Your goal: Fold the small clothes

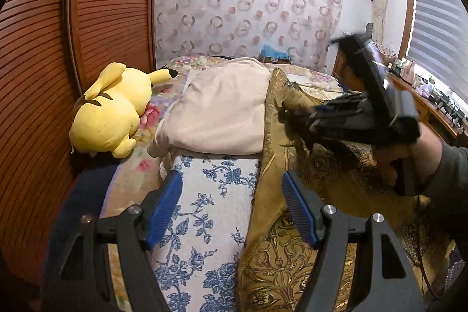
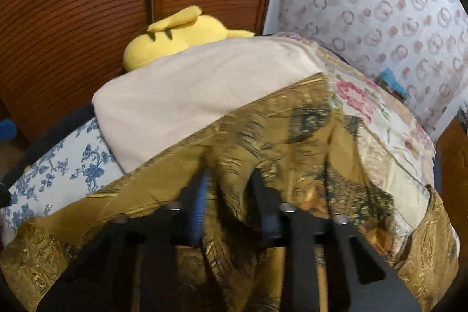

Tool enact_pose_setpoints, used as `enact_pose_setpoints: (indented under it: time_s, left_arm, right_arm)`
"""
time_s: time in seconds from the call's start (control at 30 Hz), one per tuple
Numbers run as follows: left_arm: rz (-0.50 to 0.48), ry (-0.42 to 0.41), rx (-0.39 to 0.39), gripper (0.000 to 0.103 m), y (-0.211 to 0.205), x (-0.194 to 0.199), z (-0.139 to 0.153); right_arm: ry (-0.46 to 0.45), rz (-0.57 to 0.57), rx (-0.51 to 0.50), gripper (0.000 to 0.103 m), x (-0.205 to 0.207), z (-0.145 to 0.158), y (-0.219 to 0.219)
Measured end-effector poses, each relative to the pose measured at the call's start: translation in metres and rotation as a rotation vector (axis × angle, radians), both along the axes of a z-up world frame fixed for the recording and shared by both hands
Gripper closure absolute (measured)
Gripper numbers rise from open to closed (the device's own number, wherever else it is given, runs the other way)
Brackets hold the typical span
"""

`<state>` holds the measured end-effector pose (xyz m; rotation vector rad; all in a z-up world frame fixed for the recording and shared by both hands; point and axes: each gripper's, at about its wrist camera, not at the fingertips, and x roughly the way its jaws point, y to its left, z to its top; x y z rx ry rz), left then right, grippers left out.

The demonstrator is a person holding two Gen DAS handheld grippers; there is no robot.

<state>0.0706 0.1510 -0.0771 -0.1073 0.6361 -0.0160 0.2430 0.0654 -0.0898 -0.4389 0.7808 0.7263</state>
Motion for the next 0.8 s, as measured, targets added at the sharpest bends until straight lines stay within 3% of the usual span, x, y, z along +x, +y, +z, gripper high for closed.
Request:
enact_pose_setpoints:
  time_s: [0.13,0.23,0.3,0.43,0.8]
  left_arm:
    - [-0.003,0.013,-0.002,0.032,-0.007,0.003,-0.003]
    - [-0.011,0.013,0.003,0.032,-0.014,0.006,-0.002]
    - [-0.016,0.011,0.004,0.032,-0.017,0.008,-0.001]
    - [-0.031,0.009,0.013,0.032,-0.025,0.011,0.001]
    - [-0.061,0.087,0.061,0.032,-0.041,0.028,-0.019]
  right_arm:
    - [-0.024,-0.068,0.078,0.086,0.007,0.022,-0.031]
    - [-0.037,-0.128,0.082,0.084,0.01,0.034,-0.054]
    - [-0.046,-0.162,0.069,0.069,0.01,0.038,-0.067]
    - [-0.061,-0.213,0.051,0.052,0.01,0.044,-0.089]
    - [0.045,-0.184,0.103,0.051,-0.012,0.033,-0.12]
